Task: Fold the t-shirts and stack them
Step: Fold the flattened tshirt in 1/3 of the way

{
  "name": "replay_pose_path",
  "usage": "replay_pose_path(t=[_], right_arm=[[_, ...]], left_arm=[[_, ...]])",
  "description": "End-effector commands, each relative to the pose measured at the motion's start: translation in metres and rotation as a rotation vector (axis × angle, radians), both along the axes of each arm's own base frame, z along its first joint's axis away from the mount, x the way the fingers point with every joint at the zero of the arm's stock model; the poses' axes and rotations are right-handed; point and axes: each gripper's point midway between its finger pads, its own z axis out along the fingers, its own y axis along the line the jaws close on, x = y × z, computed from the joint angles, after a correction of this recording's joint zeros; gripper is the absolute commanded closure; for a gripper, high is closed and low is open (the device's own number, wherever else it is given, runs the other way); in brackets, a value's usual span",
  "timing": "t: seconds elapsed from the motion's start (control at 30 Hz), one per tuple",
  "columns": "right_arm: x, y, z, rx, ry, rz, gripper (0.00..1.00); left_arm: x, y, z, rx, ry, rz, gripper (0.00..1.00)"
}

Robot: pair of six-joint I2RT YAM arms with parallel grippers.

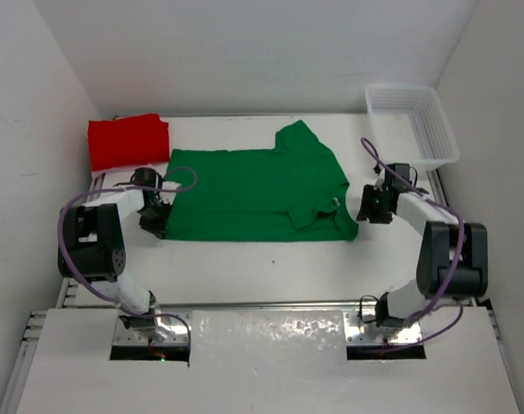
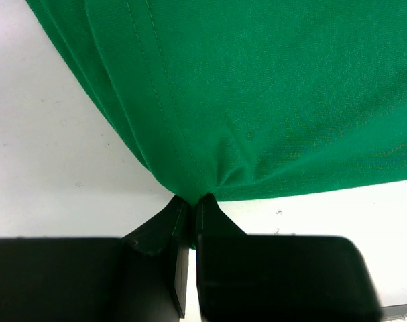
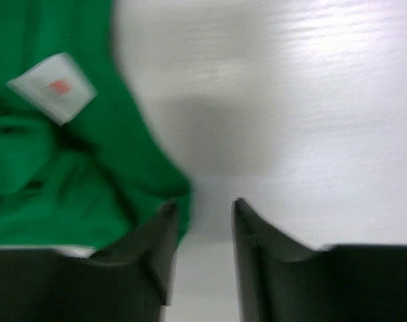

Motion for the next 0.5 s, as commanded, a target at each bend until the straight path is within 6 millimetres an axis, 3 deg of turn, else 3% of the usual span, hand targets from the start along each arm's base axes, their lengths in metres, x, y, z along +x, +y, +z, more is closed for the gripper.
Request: replay_pose_path(t=[0.0,0.03,0.13,0.2,0.23,0.3,0.33,0.47], right_arm=[[0.004,0.038,0.031,0.149,-0.177,0.118,0.55],[0.0,0.043,0.033,0.16,-0.19,0.13,0.39],[-0.018,0.055,0.03,0.144,-0.205,0.182,0.32],[-0.028,0.056,0.021,0.045,-0.17,0.216,0.39],[-0.03,0.062,0.019,-0.002,-0.163,0.272,0.58],[-0.024,0.059,0.018,-0.07,-0.16,0.281,0.77],[-0.021,0.059,0.021,-0.1,-0.172,0.294,0.81],[-0.011,0.059,0.038,-0.258,-0.293,0.346,0.79]], left_arm=[[-0.004,0.014,-0.008,0.069,0.005,-0.013,1.0],[-0.004,0.014,-0.008,0.071,0.006,-0.014,1.0],[-0.004,0.015,-0.009,0.072,0.009,-0.012,1.0],[-0.004,0.015,-0.009,0.075,0.011,-0.013,1.0],[-0.004,0.015,-0.01,0.075,0.011,-0.015,1.0],[-0.005,0.015,-0.011,0.076,0.018,-0.013,1.0],[-0.005,0.016,-0.011,0.077,0.018,-0.013,1.0],[-0.005,0.015,-0.011,0.078,0.018,-0.013,1.0]])
